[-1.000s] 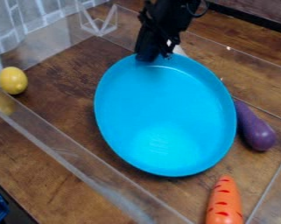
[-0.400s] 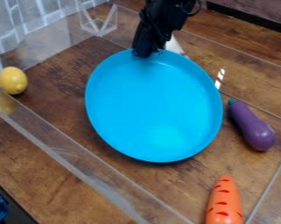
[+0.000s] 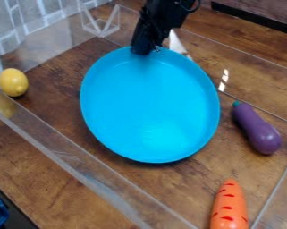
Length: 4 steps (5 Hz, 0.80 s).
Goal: Remove the carrot from the blue tray and put it on the table
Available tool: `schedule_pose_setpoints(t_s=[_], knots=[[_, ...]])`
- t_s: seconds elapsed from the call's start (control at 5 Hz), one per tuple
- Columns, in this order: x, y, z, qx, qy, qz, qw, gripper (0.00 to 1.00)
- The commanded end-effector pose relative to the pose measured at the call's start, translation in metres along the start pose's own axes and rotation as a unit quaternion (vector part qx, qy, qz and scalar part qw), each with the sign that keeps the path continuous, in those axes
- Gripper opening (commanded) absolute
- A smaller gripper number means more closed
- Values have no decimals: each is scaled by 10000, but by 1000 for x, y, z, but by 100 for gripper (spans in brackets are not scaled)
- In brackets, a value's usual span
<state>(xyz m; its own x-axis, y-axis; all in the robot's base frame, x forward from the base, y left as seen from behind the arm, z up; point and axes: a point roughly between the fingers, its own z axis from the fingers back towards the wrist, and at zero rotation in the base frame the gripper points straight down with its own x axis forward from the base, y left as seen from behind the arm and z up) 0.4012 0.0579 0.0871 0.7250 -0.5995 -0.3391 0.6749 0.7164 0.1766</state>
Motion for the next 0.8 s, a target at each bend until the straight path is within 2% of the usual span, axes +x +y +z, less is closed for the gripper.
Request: schedule_pose_setpoints(t_s=[0.0, 0.2, 0.4, 0.6], knots=[[-15, 14, 44, 340, -370, 222, 9985, 0], [-6, 14, 52, 320, -373, 215, 9986, 0], [4, 0, 63, 308, -400, 86, 9987, 0], [9, -19, 69, 364, -463, -274, 9979, 0]])
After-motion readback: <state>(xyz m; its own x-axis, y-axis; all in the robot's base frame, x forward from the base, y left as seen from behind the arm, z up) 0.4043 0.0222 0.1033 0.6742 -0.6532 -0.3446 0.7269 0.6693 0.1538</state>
